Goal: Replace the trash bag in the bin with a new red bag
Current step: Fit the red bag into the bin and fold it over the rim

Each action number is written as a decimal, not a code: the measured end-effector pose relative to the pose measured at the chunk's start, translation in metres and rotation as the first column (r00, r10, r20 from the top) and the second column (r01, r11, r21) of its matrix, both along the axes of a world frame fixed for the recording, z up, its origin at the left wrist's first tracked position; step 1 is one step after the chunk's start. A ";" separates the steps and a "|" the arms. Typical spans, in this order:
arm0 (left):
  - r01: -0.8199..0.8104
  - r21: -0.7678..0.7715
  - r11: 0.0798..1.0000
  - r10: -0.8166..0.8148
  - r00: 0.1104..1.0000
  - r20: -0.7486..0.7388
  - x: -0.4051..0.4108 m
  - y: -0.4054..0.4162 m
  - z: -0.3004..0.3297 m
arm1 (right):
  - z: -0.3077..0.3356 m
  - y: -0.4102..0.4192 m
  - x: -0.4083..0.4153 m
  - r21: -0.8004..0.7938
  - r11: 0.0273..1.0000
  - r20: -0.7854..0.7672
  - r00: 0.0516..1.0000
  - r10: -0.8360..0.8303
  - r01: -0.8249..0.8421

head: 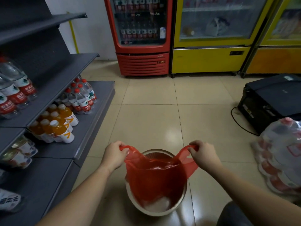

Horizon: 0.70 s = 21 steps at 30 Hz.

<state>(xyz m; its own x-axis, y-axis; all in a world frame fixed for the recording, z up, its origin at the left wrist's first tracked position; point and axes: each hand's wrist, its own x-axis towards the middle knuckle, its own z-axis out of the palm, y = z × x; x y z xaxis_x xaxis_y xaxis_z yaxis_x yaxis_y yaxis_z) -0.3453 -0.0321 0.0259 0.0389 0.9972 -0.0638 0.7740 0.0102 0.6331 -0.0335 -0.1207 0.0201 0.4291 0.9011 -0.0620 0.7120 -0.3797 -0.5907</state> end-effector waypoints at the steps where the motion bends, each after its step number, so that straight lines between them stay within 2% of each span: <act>1: -0.020 0.007 1.000 0.020 1.000 0.007 -0.001 0.001 -0.002 | -0.003 0.001 0.005 0.000 1.000 -0.001 1.000 -0.017 0.017; 8: -0.186 -0.038 0.982 0.188 0.981 0.056 -0.013 0.006 -0.029 | -0.022 0.001 0.016 -0.002 0.996 -0.034 0.996 -0.087 0.087; 10: -0.214 -0.091 0.973 0.221 0.972 0.081 -0.011 0.006 -0.029 | -0.024 0.004 0.012 -0.028 0.996 -0.040 0.995 -0.089 0.088; 11: -0.208 -0.140 0.968 0.223 0.969 0.103 -0.009 0.007 -0.028 | -0.024 0.006 0.010 -0.055 0.995 0.003 0.996 -0.088 0.088; 13: -0.148 -0.216 0.965 0.174 0.979 0.105 -0.003 0.009 -0.024 | -0.020 0.009 0.005 -0.089 0.994 0.184 0.982 -0.049 0.066; 14: -0.100 -0.222 0.970 0.112 0.993 0.041 0.000 0.011 -0.021 | -0.017 0.010 0.002 -0.076 0.997 0.278 0.960 -0.005 0.027; 15: -0.041 -0.196 0.980 0.024 0.996 -0.085 0.006 0.012 -0.016 | -0.013 0.011 -0.003 -0.058 0.998 0.358 0.932 0.053 -0.035; 17: 0.130 -0.097 0.987 -0.155 0.927 -0.342 0.022 0.012 -0.008 | -0.006 0.013 -0.015 -0.060 0.979 0.476 0.856 0.200 -0.196; 19: 0.329 -0.048 0.943 -0.304 0.797 -0.522 0.042 0.011 -0.003 | -0.006 0.019 -0.027 -0.139 0.925 0.545 0.753 0.369 -0.353; 21: 0.500 -0.101 0.860 -0.426 0.596 -0.681 0.058 0.013 -0.012 | -0.011 0.026 -0.037 -0.249 0.852 0.567 0.644 0.513 -0.460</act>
<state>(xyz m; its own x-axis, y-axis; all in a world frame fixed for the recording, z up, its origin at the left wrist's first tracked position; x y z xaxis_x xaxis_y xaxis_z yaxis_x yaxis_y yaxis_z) -0.2876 -0.0195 0.0138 0.4815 0.8592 -0.1731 0.8644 -0.4982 -0.0684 -0.0703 -0.0949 0.0087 -0.1005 0.9945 -0.0293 0.9942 0.1015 0.0347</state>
